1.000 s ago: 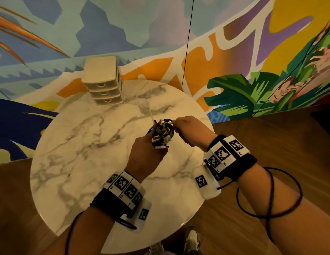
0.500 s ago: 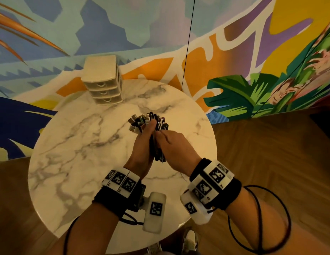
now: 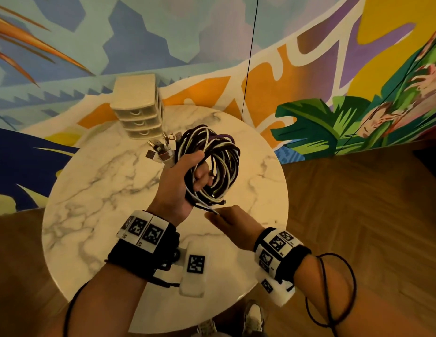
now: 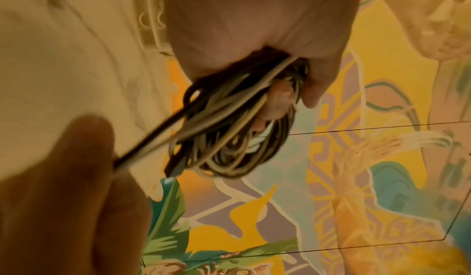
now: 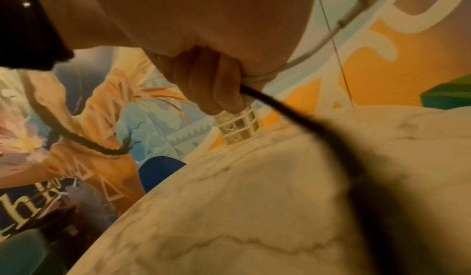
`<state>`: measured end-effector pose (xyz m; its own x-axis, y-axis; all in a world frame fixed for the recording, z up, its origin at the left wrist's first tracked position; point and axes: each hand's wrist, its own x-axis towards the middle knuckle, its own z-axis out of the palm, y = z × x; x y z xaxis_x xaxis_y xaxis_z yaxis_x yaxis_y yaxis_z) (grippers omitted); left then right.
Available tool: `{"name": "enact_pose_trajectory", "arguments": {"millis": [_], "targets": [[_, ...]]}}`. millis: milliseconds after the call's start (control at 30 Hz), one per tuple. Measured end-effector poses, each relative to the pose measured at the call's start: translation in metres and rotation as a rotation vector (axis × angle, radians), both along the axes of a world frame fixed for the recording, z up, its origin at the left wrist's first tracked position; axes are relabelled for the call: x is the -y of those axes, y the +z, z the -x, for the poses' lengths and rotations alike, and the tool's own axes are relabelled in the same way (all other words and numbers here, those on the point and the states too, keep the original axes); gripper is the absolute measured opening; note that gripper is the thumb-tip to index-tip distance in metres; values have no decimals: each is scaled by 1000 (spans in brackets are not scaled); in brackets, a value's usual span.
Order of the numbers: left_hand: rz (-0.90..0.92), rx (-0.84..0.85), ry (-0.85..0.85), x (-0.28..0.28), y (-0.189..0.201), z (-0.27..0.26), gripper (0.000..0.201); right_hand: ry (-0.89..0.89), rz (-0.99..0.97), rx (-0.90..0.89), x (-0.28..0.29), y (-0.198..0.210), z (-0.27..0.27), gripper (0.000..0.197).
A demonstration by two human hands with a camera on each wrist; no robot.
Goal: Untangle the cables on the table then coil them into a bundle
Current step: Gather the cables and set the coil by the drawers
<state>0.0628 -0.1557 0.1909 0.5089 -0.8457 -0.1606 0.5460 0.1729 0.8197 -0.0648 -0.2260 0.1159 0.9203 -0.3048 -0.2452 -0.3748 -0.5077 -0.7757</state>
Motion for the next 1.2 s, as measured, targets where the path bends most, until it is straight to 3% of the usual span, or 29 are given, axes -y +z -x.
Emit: {"name": "enact_pose_trajectory", "arguments": {"millis": [167, 300, 467, 633, 767, 933, 1100, 1200], "targets": [[17, 48, -173, -20, -2, -17, 28, -2, -176, -141, 31, 1, 8, 40], [64, 53, -270, -30, -7, -24, 43, -120, -531, -105, 48, 2, 17, 35], [4, 236, -222, -29, -9, -13, 27, -305, -613, -94, 49, 9, 9, 34], [35, 59, -174, -32, -13, -12, 29, -568, -865, -2, 41, 10, 2, 29], [67, -14, -232, -32, -15, -5, 33, -515, -1124, 78, 40, 15, -4, 25], [111, -93, -223, -35, -17, -7, 41, -430, -1292, 159, 42, 17, -2, 38], [137, -174, -207, -36, -22, -7, 41, -427, -1445, 226, 41, 16, -4, 71], [152, -220, -199, -35, -25, -5, 35, -441, -1572, 258, 40, 19, -6, 72]]}}
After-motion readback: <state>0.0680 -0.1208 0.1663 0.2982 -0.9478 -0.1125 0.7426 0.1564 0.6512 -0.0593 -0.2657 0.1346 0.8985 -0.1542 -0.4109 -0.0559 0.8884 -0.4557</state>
